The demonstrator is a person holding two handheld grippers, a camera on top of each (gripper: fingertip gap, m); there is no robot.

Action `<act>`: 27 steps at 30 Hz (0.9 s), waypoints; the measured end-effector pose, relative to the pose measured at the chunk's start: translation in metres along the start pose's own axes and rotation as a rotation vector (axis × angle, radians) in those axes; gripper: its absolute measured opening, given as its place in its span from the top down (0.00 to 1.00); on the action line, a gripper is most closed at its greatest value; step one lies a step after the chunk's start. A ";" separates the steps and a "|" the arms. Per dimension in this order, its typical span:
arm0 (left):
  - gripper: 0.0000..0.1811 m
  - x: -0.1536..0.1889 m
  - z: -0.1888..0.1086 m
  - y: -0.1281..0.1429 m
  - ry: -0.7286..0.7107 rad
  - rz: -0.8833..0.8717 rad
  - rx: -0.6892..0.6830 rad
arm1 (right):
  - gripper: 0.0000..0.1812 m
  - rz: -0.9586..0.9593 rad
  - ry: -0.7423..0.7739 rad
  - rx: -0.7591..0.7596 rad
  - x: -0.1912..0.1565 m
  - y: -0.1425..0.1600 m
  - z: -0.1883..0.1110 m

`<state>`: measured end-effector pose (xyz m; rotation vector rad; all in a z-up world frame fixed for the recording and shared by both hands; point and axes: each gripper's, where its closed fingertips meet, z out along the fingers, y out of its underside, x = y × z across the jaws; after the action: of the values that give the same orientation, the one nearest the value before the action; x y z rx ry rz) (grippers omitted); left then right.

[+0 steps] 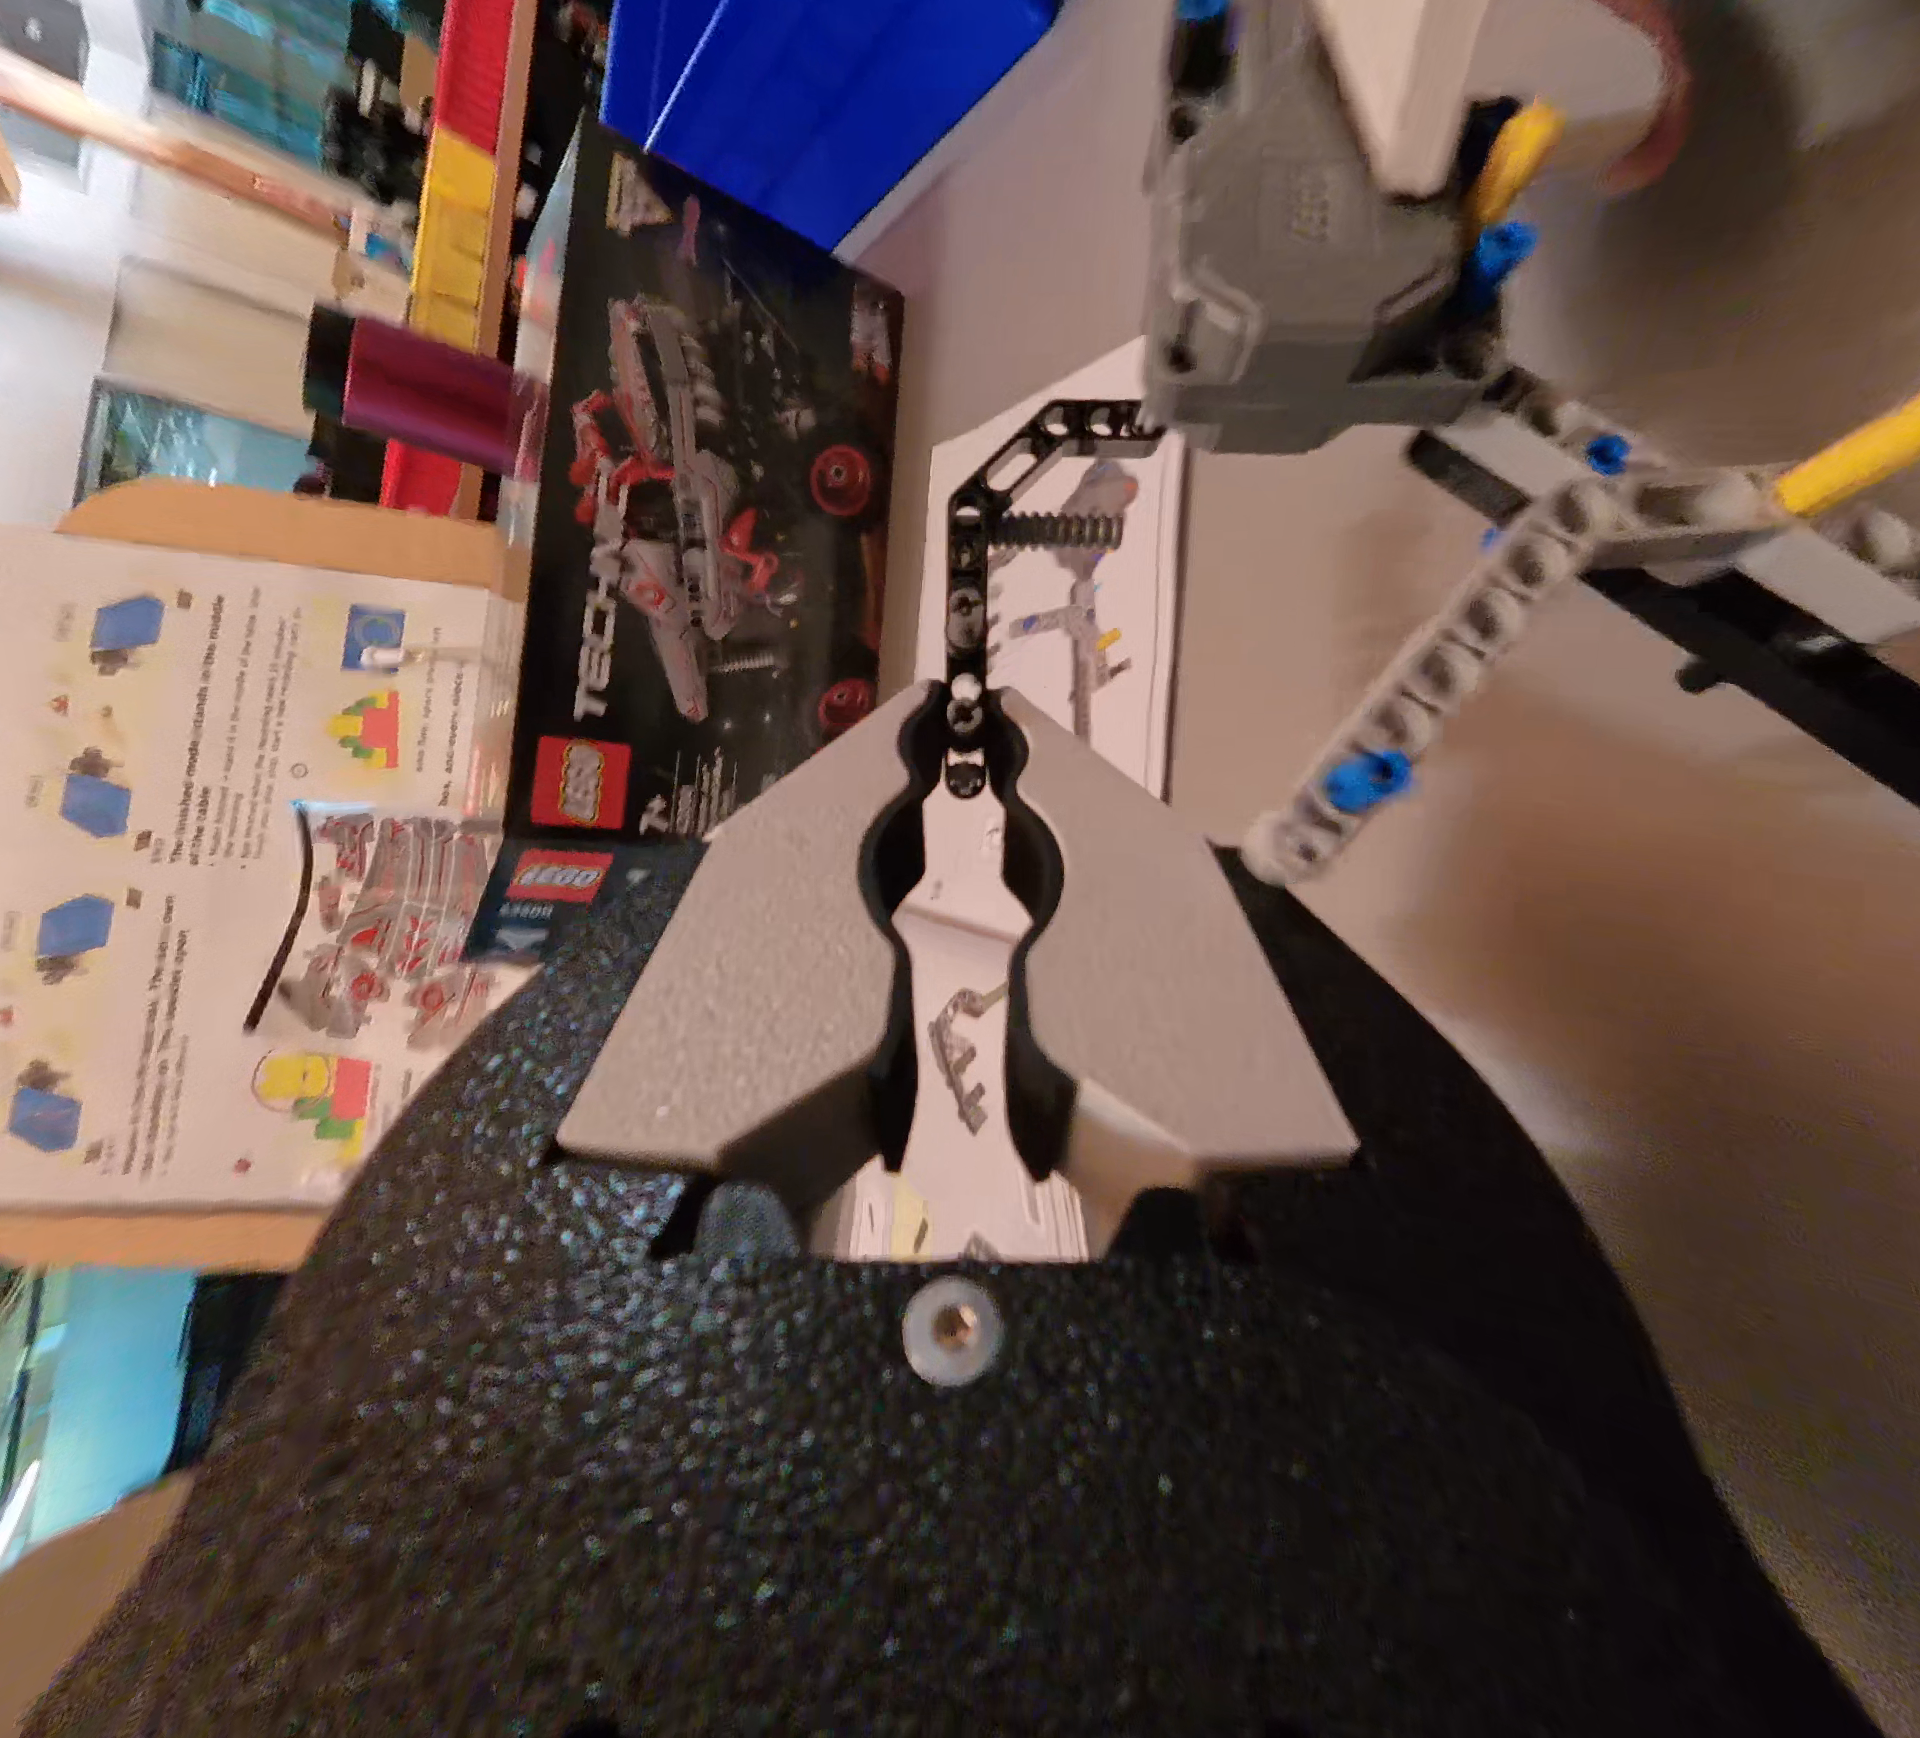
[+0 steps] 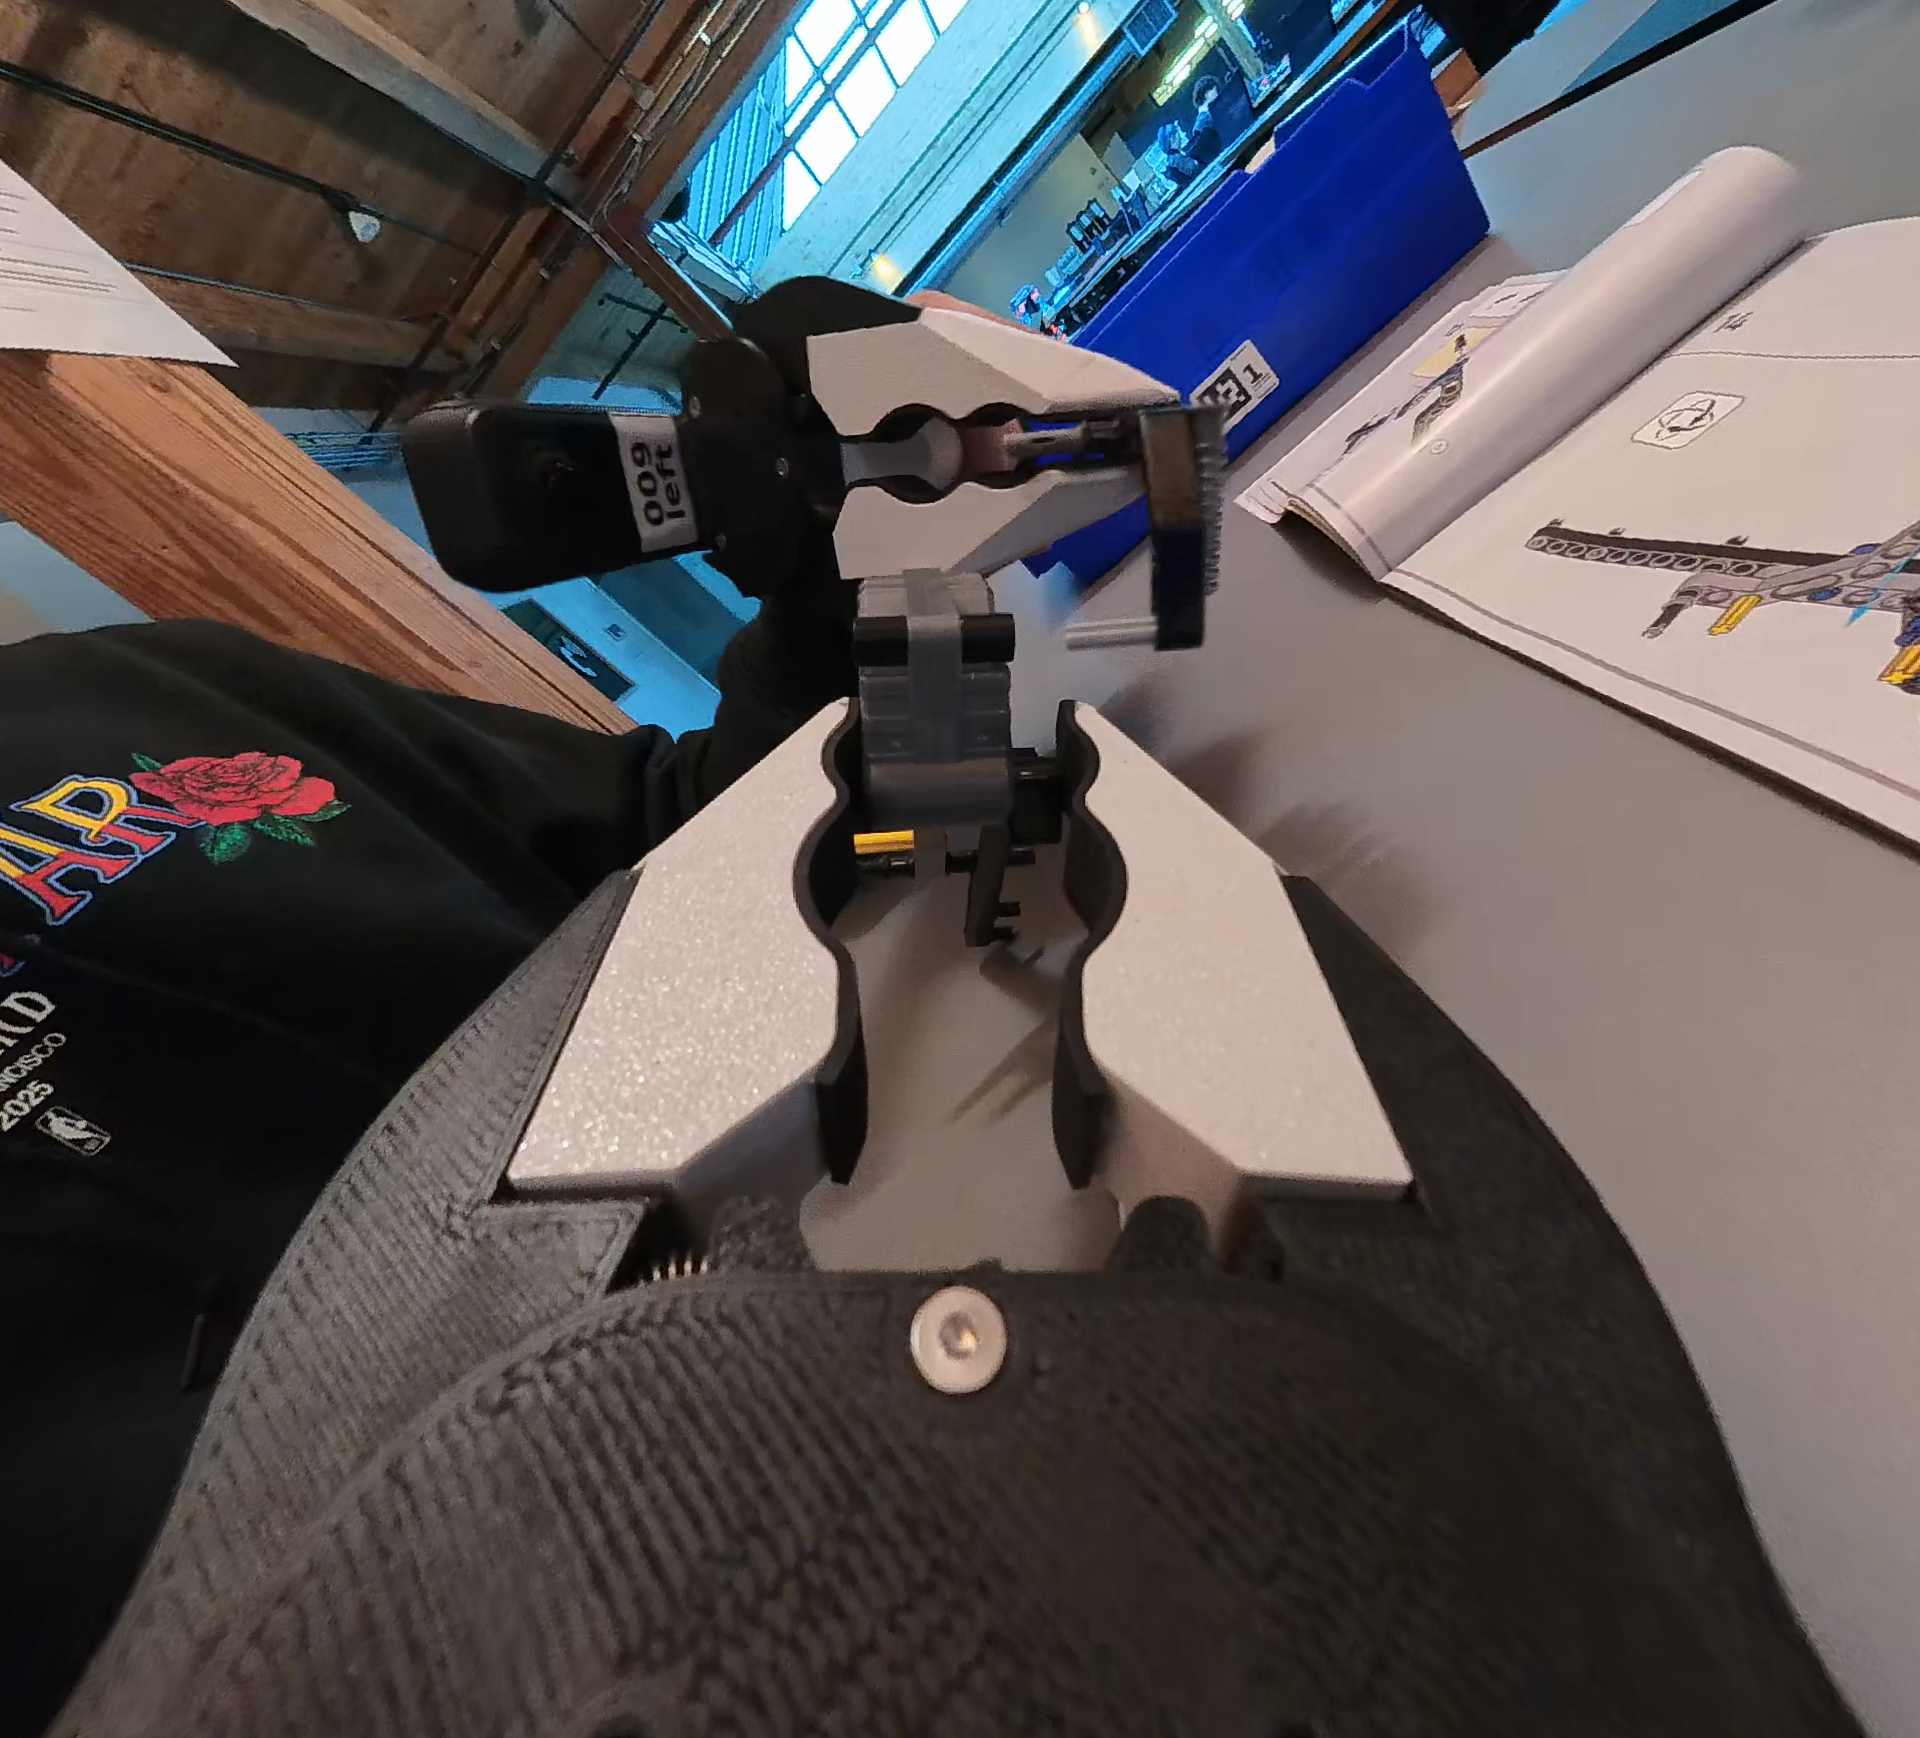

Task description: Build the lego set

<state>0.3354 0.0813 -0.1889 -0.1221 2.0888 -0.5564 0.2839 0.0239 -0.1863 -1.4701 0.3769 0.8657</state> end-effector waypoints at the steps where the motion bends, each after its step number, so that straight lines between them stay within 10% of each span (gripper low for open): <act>1: 0.97 -0.005 0.000 0.003 -0.024 -0.015 -0.033 | 0.81 -0.005 -0.002 -0.002 -0.001 0.000 0.000; 27: 0.97 0.000 -0.021 -0.012 -0.019 0.002 -0.084 | 0.81 -0.062 0.061 -0.007 0.002 0.003 0.017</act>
<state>0.3167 0.0777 -0.1743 -0.1728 2.0940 -0.4651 0.2780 0.0406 -0.1879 -1.5097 0.3721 0.7746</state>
